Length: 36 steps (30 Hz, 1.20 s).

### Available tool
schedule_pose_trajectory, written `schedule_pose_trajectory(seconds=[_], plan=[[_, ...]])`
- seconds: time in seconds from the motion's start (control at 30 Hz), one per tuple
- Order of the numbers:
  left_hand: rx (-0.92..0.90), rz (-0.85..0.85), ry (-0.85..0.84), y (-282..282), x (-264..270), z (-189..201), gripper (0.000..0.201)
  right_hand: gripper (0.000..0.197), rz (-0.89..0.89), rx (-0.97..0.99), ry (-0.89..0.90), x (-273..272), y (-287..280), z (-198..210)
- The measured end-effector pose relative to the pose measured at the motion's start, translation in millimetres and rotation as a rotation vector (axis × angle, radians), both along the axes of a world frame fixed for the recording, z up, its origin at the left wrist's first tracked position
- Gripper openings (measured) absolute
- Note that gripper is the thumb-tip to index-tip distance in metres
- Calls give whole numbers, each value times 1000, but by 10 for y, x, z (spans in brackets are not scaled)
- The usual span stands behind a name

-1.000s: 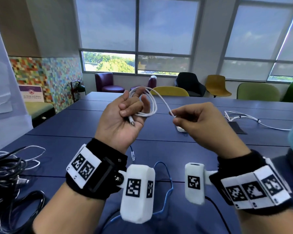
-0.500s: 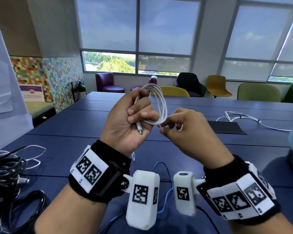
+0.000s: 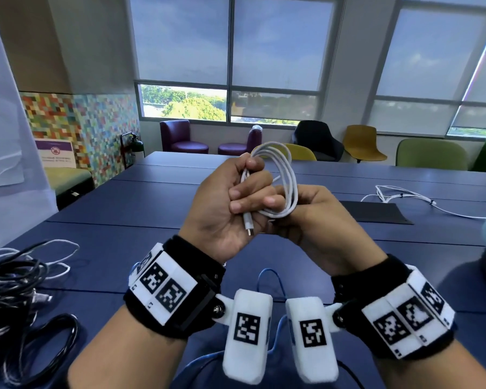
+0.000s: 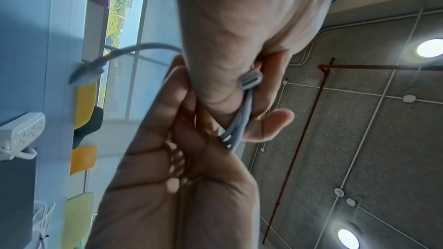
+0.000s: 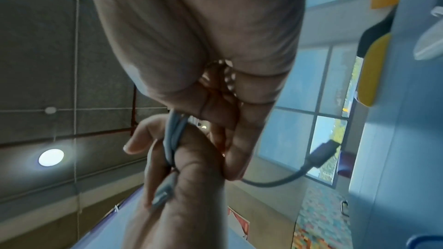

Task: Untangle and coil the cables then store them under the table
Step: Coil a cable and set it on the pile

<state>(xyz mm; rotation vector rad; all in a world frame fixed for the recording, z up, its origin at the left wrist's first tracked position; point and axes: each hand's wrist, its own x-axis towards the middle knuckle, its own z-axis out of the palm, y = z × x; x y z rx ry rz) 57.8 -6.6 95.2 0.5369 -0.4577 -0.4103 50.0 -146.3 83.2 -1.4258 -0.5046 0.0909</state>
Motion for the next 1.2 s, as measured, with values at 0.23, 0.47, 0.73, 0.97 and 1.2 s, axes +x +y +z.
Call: schedule_pose_trajectory(seconds=[0.23,0.47,0.73,0.97,1.2], plan=[[114,88,-22,23,53,-51,28,18,-66,196,135,6,-47,33],[414,346,-108,-17,1,-11,28,18,-221,207,106,29,56,-29],[433,405,-164,-11,3,-3,31,5,-307,69,-97,27,38,-72],[421,393,-160,48,63,-26,28,29,-826,-400,-608,27,-47,-73],[376,400,-108,78,97,-34,31,6,-579,-346,-836,62,-68,-77]])
